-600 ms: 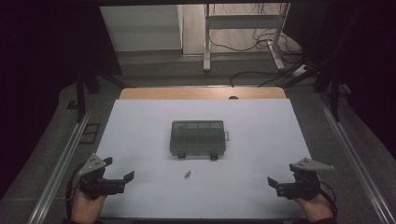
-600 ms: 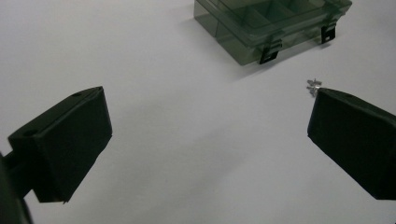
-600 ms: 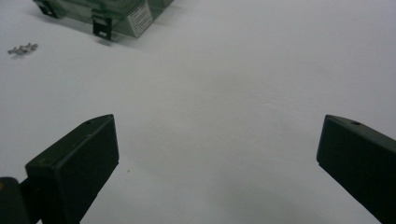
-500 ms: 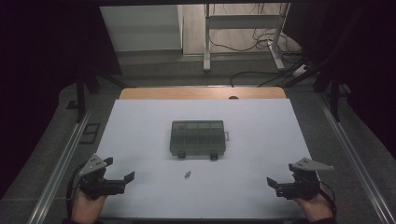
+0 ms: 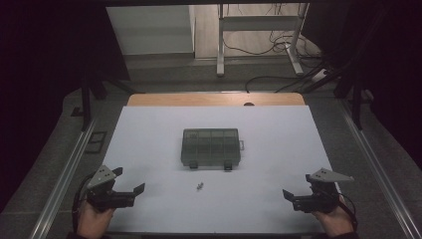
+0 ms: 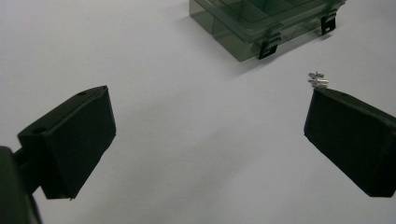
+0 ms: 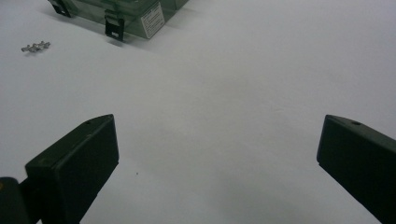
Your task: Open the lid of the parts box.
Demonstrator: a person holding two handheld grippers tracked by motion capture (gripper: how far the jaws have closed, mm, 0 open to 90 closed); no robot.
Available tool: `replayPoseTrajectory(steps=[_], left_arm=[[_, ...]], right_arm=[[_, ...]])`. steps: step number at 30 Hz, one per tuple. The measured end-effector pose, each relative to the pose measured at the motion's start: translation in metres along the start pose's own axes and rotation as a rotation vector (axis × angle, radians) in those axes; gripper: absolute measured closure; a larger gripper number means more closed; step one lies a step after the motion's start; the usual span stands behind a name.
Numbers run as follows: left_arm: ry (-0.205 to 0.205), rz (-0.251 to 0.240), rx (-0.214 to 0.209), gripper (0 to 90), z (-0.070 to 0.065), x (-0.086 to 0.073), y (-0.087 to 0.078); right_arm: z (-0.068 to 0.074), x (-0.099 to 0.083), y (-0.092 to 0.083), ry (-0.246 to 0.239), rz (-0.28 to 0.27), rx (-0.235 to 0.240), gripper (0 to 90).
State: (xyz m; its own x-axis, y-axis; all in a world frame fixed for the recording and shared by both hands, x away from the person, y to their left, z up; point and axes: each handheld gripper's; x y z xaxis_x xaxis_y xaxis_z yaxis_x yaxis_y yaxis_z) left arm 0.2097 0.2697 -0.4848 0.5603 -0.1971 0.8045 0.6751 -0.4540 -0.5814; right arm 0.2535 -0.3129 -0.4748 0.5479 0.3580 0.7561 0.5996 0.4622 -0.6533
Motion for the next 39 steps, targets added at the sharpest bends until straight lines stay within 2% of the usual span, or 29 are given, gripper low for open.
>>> replayPoseTrajectory(steps=[9,13,17,23,29,34,39], left_arm=[[0.008,0.004,0.008,3.2,0.002,0.0,0.001],[0.008,-0.006,-0.012,3.3,0.005,-0.001,0.002],[0.014,-0.01,-0.014,3.5,0.004,0.001,0.003],[0.011,-0.016,-0.013,3.5,0.003,0.004,0.003],[0.021,-0.01,-0.021,3.4,-0.001,0.007,0.007],[0.001,-0.01,-0.044,3.4,-0.002,0.01,0.01],[0.003,0.004,-0.056,3.3,-0.004,0.012,0.014]], right_arm=[[0.001,0.001,0.001,-0.005,-0.001,0.024,0.0],[0.0,0.001,0.003,-0.011,-0.007,0.028,0.0],[0.001,0.003,0.004,0.001,-0.016,0.042,0.0],[0.003,0.006,0.008,-0.012,-0.017,0.052,0.0],[0.005,0.008,0.011,-0.018,-0.012,0.059,0.0],[0.006,0.011,0.012,-0.026,-0.02,0.063,0.0],[0.006,0.013,0.014,-0.035,-0.021,0.064,0.0]])
Point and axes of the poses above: each handheld gripper's, and its own axes: y roughly forward along the jaws, x roughly out of its top, z roughly to its left, and after that the axes turned 2 degrees about -y, right-handed
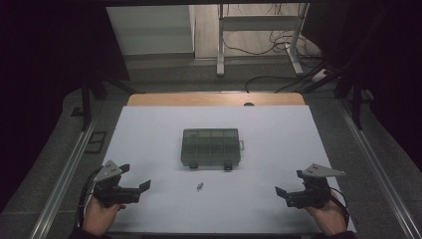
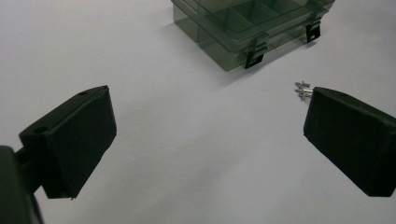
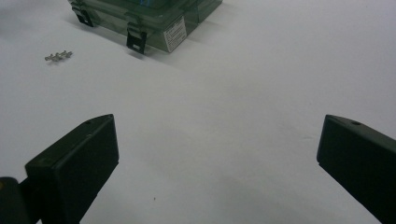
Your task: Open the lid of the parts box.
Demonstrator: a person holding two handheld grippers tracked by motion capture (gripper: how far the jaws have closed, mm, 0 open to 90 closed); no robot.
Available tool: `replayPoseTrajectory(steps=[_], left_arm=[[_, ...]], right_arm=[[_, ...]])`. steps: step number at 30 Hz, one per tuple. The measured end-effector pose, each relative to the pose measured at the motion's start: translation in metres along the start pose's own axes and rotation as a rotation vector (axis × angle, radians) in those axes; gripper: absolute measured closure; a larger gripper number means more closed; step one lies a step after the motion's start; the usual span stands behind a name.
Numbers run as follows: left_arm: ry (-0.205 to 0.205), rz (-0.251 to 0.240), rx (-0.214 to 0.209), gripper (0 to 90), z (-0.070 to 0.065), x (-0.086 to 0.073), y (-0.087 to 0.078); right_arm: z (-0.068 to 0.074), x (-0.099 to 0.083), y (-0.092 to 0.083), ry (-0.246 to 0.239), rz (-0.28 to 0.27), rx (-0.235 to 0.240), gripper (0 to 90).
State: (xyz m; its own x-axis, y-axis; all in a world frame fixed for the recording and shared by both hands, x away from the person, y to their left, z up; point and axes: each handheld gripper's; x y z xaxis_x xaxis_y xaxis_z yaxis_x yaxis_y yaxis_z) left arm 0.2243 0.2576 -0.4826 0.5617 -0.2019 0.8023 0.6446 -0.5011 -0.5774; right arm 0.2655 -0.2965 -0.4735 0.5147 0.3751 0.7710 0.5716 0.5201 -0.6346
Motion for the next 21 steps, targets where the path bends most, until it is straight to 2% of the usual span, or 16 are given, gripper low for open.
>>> replayPoseTrajectory(steps=[11,16,21], left_arm=[[0.027,0.027,-0.025,3.5,-0.004,0.008,0.011],[0.018,0.05,-0.046,3.9,-0.005,0.012,0.017],[0.019,0.053,-0.053,4.0,-0.005,0.014,0.021]], right_arm=[[-0.001,0.008,0.005,0.0,-0.029,0.021,0.0],[0.0,0.012,0.008,-0.003,-0.039,0.025,0.0],[0.002,0.018,0.014,-0.012,-0.043,0.037,0.0]])
Point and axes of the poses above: each handheld gripper's, and its own axes: y roughly forward along the jaws, x roughly out of its top, z roughly to its left, and after that the axes turned 2 degrees about -y, right-handed
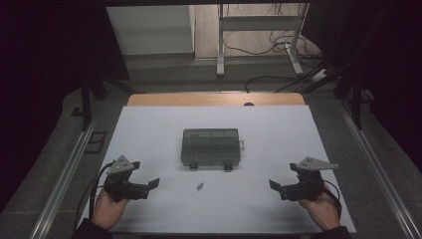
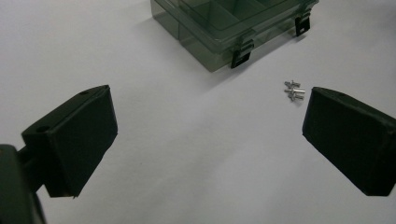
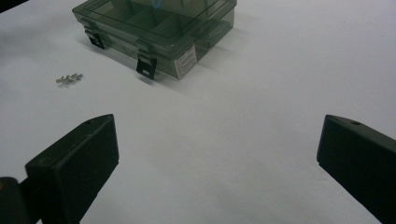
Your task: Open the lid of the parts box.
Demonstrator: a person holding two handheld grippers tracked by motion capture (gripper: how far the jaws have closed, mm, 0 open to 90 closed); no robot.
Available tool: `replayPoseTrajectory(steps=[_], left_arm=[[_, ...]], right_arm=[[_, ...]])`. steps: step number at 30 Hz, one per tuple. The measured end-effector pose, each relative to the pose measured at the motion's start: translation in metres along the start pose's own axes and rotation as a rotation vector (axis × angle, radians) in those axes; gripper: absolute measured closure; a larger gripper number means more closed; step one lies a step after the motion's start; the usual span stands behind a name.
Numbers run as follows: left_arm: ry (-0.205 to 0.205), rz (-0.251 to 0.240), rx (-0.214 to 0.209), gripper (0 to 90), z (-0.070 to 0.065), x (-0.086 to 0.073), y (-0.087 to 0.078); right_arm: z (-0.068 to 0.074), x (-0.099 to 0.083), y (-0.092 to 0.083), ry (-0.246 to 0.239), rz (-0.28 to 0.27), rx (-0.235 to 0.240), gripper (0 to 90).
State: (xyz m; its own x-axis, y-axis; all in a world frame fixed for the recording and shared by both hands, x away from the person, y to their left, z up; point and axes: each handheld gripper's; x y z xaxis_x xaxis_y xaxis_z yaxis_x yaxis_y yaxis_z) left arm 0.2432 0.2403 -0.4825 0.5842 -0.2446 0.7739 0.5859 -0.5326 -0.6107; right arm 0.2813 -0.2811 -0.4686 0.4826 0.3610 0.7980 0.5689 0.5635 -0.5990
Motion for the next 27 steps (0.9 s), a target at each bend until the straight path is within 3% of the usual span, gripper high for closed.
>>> replayPoseTrajectory(steps=[27], left_arm=[[0.022,0.001,-0.018,4.2,-0.001,0.015,0.023]], right_arm=[[0.0,0.017,0.019,0.02,-0.014,0.022,0.0]])
Point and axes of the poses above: each handheld gripper's, and its own axes: y roughly forward along the jaws, x roughly out of its top, z roughly to its left, and after that the axes turned 2 degrees about -y, right-handed
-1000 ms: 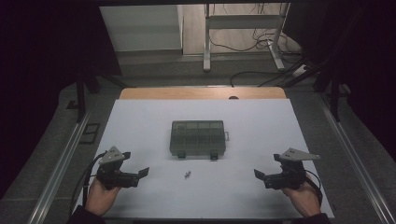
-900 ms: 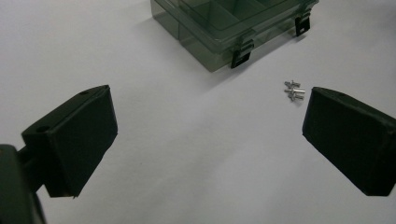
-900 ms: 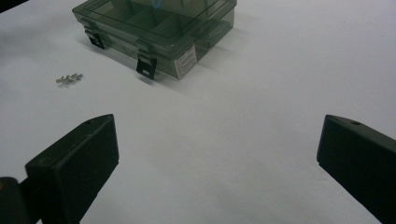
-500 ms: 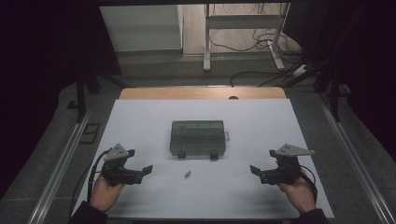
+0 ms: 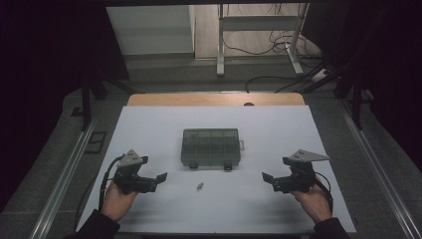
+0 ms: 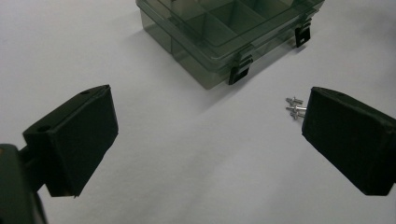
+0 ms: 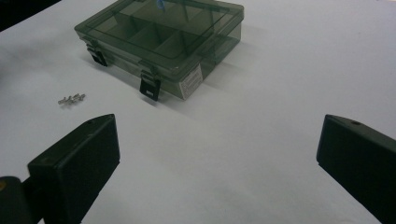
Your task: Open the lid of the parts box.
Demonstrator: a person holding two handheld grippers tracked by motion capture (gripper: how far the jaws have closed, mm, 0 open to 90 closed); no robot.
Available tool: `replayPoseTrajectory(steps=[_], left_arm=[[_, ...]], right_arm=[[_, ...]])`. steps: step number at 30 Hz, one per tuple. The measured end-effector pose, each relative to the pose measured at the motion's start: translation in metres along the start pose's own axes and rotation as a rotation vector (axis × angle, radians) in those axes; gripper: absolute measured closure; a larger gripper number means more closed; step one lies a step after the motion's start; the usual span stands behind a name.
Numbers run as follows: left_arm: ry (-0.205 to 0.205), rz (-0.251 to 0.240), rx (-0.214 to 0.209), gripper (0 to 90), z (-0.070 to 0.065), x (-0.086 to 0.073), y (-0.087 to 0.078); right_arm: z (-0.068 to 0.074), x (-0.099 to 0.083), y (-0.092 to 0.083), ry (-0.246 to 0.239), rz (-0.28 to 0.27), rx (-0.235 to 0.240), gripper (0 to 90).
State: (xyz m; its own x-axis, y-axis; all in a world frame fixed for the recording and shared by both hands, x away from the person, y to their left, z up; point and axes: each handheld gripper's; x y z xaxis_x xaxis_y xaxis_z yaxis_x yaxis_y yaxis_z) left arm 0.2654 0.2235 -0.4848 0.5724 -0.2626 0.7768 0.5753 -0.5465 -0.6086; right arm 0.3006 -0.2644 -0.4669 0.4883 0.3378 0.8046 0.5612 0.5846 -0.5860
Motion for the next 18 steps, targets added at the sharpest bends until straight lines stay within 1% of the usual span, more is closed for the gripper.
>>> replayPoseTrajectory(steps=[3,6,11,18], left_arm=[[0.011,0.003,0.002,4.0,-0.001,0.004,0.005],[0.013,0.005,0.001,3.9,-0.001,0.005,0.007],[0.014,0.004,-0.006,3.4,-0.002,0.009,0.012],[0.023,0.008,-0.008,2.7,-0.002,0.013,0.019]], right_arm=[[0.002,0.003,0.005,-0.004,0.001,0.003,0.0],[0.003,0.004,0.007,-0.007,-0.001,-0.001,0.0],[0.006,0.009,0.015,-0.023,0.012,-0.008,0.0],[0.006,0.014,0.023,-0.023,0.022,-0.014,0.0]])
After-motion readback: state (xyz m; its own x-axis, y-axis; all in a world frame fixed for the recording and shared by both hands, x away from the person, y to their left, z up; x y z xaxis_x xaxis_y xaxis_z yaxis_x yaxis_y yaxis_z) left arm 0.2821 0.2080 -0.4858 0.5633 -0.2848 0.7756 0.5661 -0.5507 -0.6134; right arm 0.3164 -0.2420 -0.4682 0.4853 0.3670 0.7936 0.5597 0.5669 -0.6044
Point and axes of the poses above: each handheld gripper's, and its own axes: y roughly forward along the jaws, x roughly out of its top, z roughly to its left, and after that the axes turned 2 degrees about -y, right-handed
